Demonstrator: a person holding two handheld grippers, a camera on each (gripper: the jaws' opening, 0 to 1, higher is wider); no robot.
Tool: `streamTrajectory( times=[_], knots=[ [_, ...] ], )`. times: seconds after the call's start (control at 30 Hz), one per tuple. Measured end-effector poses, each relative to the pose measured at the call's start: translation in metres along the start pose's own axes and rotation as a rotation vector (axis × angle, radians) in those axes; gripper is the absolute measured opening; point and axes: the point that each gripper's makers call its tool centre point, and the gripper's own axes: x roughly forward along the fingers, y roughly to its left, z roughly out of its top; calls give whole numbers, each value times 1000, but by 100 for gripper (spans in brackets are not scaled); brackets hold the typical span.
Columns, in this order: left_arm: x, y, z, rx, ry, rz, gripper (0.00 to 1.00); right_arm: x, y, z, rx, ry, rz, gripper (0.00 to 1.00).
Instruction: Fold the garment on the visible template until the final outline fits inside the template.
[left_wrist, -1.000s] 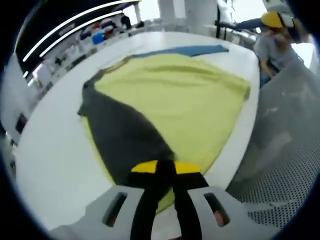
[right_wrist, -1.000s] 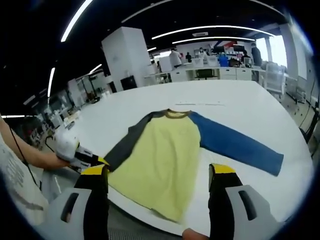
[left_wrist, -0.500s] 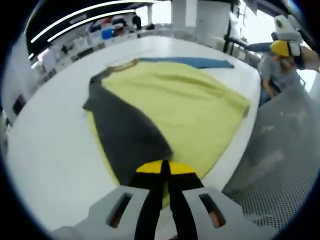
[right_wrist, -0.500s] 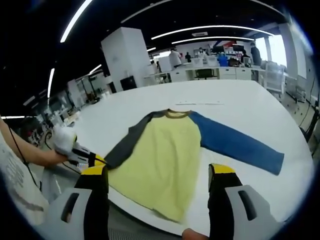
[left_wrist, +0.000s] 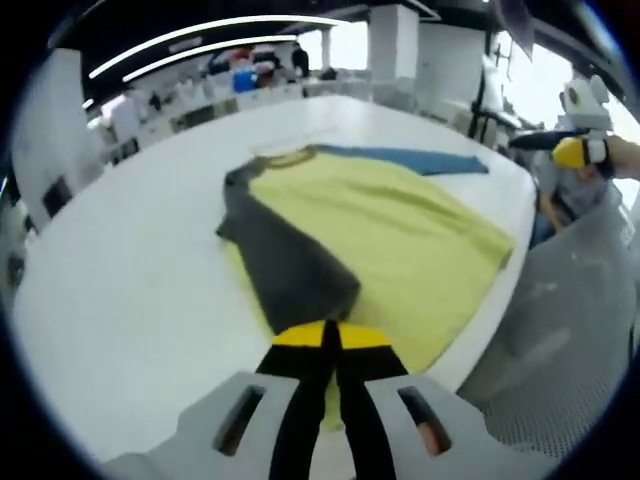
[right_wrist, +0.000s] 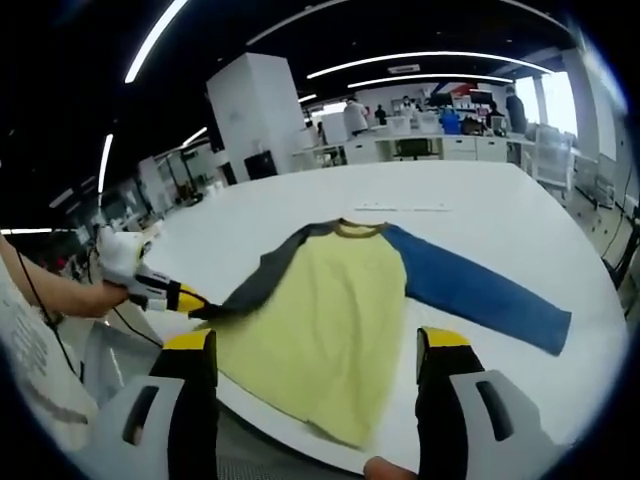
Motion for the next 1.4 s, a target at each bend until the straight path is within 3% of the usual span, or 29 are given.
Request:
streamTrajectory(
  times=[0.27, 1.03, 1.4],
  knots=[
    [-13, 33, 15, -85, -47, 68, 0, 0, 0, 2, -8, -5, 2, 82],
    [-42, 134, 61, -86, -129, 242, 0, -3, -1, 1, -23, -1, -4, 81],
    [-58, 166, 76, -103, -165, 318, 0, -3, -3, 1, -24, 5, -12, 81]
  ],
)
